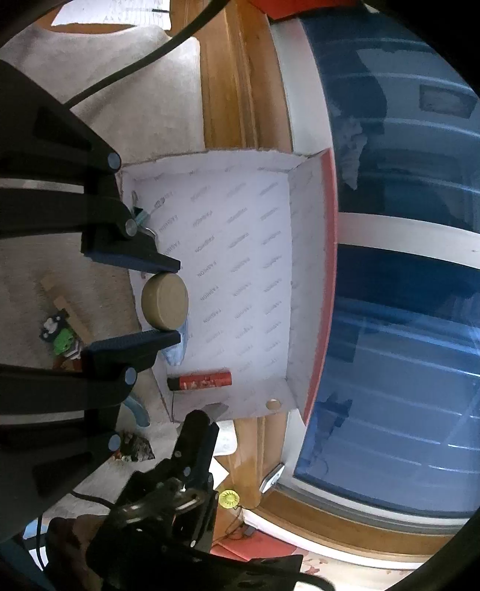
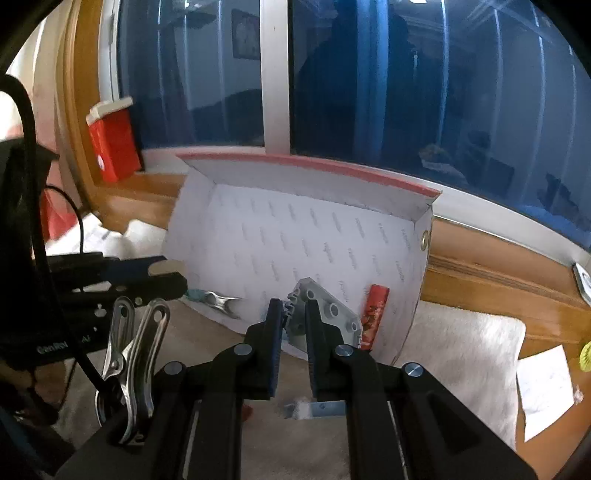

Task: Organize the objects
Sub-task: 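Carry the beige disc and grey plate into the box with both tools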

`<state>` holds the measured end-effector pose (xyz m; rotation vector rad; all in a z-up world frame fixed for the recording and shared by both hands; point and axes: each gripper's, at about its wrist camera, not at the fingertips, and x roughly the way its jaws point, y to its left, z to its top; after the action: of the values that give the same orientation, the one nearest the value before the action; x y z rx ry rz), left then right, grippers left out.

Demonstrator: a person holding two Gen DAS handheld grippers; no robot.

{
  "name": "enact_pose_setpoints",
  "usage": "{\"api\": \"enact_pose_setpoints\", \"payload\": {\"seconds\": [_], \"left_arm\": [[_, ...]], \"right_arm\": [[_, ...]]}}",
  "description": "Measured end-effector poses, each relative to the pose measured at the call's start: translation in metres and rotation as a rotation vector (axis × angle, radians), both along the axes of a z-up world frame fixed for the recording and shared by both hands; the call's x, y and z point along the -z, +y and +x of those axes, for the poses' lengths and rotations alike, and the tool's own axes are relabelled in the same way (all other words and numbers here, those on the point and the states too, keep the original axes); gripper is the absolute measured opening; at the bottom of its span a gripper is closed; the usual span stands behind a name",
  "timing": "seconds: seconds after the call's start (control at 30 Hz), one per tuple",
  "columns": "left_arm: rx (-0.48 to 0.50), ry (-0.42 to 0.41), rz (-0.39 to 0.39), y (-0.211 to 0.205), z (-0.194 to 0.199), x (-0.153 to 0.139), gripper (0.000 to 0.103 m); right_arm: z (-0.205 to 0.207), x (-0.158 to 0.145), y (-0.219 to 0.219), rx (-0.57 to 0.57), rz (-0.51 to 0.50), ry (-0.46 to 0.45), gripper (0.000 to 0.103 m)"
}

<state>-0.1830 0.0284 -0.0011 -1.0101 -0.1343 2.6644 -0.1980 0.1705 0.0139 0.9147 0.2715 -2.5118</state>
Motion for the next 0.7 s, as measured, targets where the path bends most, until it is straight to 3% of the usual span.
{"api": "enact_pose_setpoints", "payload": {"seconds": [0.1,0.4,0.7], "left_arm": [[0.004,-0.013,0.002,0.002,-0.010,0.005,0.030],[0.014,-0.084,0.031,0.006,-0.035,0.036,0.030],[0.017,-0.135,0.028,0.008,-0.047,0.056,0.030]], "right_arm": [[-0.008,0.010,-0.008,-0.012,0.055,0.007,0.013],[-0.029,0.043,-0.020,-0.015,0.099,-0.023,0.013],[-0.042,0.062,-0.020,-0.010,0.080,-0.072,0.014]]}}
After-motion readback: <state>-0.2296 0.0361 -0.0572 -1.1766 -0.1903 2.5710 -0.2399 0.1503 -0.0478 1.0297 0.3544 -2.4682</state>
